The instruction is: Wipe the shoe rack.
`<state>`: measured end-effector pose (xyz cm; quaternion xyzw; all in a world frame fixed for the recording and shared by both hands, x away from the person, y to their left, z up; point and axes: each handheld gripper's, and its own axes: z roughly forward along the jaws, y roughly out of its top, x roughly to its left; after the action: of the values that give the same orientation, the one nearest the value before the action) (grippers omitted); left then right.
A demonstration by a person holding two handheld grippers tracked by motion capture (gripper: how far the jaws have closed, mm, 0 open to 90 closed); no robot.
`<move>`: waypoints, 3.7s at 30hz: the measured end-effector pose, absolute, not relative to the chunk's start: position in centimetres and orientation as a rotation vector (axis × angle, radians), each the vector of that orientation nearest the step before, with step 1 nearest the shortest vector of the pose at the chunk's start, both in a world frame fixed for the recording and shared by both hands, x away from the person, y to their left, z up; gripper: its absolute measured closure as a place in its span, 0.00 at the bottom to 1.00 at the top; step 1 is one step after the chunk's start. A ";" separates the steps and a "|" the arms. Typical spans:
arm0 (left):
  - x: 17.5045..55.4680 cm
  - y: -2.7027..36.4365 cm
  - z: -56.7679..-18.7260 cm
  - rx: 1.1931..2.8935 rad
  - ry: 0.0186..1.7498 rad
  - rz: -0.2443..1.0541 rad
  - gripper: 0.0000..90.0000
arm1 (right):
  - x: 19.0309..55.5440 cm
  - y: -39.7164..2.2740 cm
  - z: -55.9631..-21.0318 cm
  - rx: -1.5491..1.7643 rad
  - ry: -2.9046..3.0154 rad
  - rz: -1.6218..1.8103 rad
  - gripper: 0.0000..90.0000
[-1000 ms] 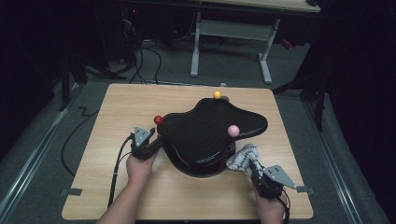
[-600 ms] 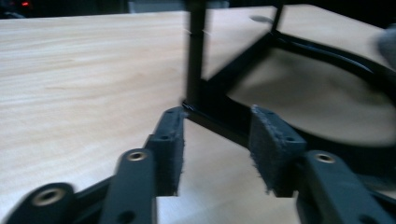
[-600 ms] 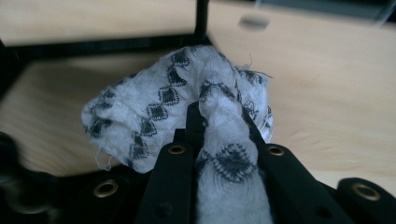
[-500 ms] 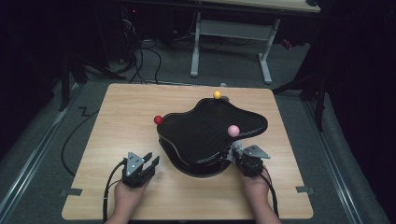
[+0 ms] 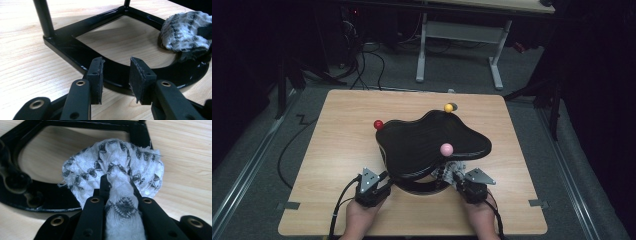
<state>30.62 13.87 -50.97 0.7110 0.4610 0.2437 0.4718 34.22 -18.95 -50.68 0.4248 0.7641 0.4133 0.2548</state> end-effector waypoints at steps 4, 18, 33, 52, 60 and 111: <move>30.7 13.6 -51.0 1.776 1.132 0.599 0.70 | 33.1 -18.4 -50.0 1.131 2.040 1.167 0.91; 31.2 12.9 -51.1 1.860 1.150 0.582 0.71 | 27.8 -16.8 -41.9 0.919 1.841 1.506 0.91; 31.5 13.0 -51.1 1.873 1.155 0.559 0.72 | 28.6 -16.0 -49.1 1.010 2.119 1.270 0.91; 31.4 12.8 -51.1 1.871 1.150 0.578 0.72 | 25.8 -16.3 -42.1 0.866 1.891 1.492 0.90; 31.4 12.8 -51.0 1.884 1.144 0.567 0.71 | 28.1 -16.7 -46.9 0.985 2.031 1.338 0.90; 31.0 14.0 -50.4 1.847 1.145 0.623 0.75 | 30.9 -10.9 -50.5 0.947 2.245 1.185 0.90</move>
<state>31.03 14.00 -50.36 0.7390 0.4583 0.2492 0.4263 30.94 -10.89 -50.50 0.3414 0.8093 0.4272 0.2142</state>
